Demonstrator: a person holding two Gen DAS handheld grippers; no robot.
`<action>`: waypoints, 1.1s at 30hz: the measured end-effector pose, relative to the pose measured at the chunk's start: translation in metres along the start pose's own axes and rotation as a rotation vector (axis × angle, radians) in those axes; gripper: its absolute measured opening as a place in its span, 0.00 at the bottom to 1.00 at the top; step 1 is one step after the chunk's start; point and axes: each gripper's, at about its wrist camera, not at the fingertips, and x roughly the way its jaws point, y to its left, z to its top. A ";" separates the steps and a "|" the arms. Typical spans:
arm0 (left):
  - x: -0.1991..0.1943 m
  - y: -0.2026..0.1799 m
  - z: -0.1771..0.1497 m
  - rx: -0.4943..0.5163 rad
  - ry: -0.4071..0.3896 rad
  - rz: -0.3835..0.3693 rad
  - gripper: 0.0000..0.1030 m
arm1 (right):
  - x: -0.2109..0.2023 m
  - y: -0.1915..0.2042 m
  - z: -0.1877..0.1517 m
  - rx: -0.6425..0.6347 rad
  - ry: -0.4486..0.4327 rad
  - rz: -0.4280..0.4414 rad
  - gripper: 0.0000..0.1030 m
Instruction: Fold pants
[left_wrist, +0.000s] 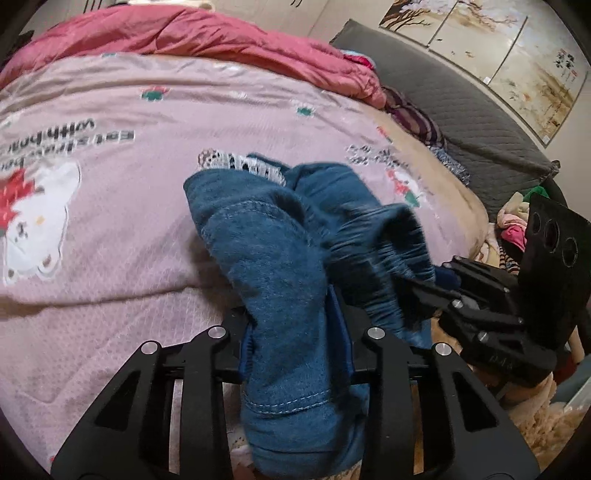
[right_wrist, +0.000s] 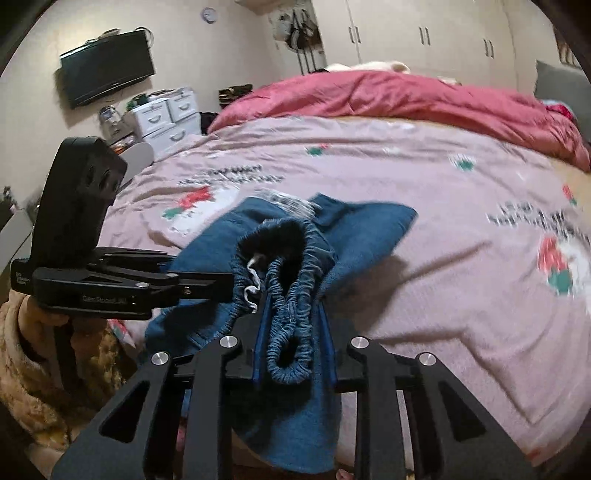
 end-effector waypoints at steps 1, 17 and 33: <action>-0.001 -0.001 0.002 0.004 -0.003 0.004 0.26 | 0.000 0.002 0.003 -0.007 -0.004 0.004 0.22; -0.016 0.039 0.073 -0.030 -0.083 0.110 0.26 | 0.055 -0.011 0.090 -0.018 -0.058 0.080 0.22; 0.015 0.084 0.074 -0.117 -0.043 0.130 0.26 | 0.105 -0.041 0.083 0.087 0.036 0.084 0.22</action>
